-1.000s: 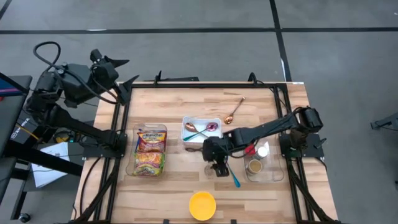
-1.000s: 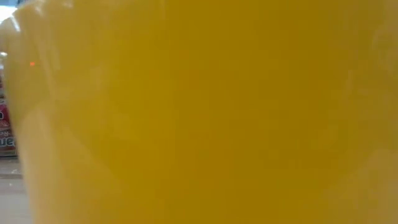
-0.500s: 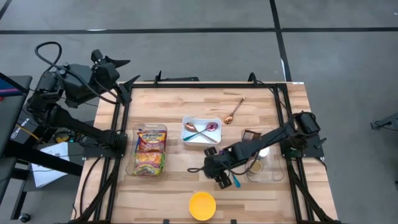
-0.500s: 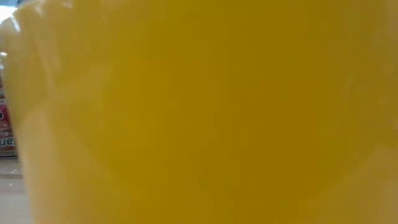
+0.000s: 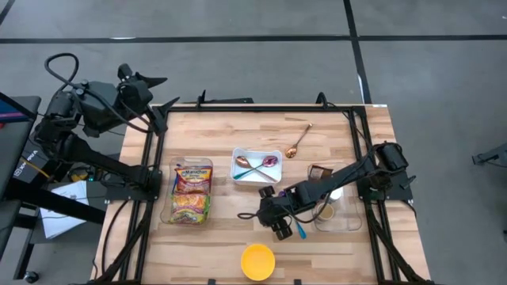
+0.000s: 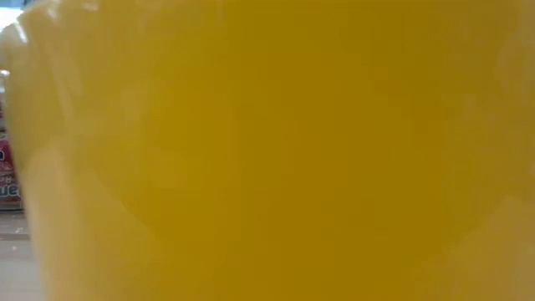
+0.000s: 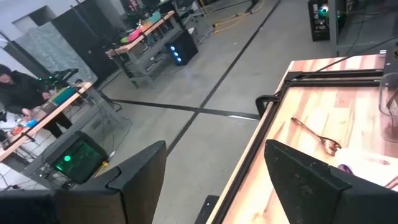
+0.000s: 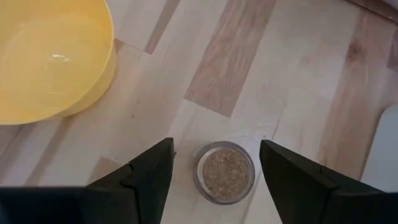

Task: Pick & Place Food Item
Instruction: Put the brown seasoning bottle into the right transparent bin

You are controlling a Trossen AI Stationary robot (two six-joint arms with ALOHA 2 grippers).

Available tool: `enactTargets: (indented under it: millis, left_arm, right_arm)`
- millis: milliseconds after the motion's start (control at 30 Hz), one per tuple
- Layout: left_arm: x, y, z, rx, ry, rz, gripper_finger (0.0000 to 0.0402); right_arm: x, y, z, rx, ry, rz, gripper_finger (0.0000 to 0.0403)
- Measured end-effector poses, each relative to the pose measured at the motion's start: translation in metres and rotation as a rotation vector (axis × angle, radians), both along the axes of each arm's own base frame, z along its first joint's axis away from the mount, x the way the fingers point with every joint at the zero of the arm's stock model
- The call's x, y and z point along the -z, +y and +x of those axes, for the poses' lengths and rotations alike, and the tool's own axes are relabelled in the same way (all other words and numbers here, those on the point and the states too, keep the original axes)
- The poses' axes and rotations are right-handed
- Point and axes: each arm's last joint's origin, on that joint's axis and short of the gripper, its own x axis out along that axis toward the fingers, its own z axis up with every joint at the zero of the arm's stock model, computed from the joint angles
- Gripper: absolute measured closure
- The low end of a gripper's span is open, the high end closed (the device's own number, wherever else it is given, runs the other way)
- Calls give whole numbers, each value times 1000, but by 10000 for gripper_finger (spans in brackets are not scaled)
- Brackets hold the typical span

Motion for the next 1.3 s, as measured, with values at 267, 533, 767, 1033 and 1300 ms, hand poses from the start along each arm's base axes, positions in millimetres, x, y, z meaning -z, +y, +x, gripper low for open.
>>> enactTargets:
  millis: [267, 533, 767, 1033, 1300]
  left_arm:
    - [0, 0, 0, 0, 1, 0, 137]
    - [1, 0, -1, 1, 12, 1, 137]
    - [2, 0, -3, 1, 21, 1, 137]
    - [1, 0, -6, 2, 16, 1, 137]
    - [1, 0, -7, 2, 12, 1, 137]
  right_arm:
    - [2, -6, -1, 38, 38, 25, 131]
    - [8, -7, 7, -8, 11, 29, 130]
    - [23, -14, 12, 26, 56, 59, 130]
    - [23, -14, 12, 23, 60, 61, 131]
    - [24, -15, 11, 43, 82, 61, 175]
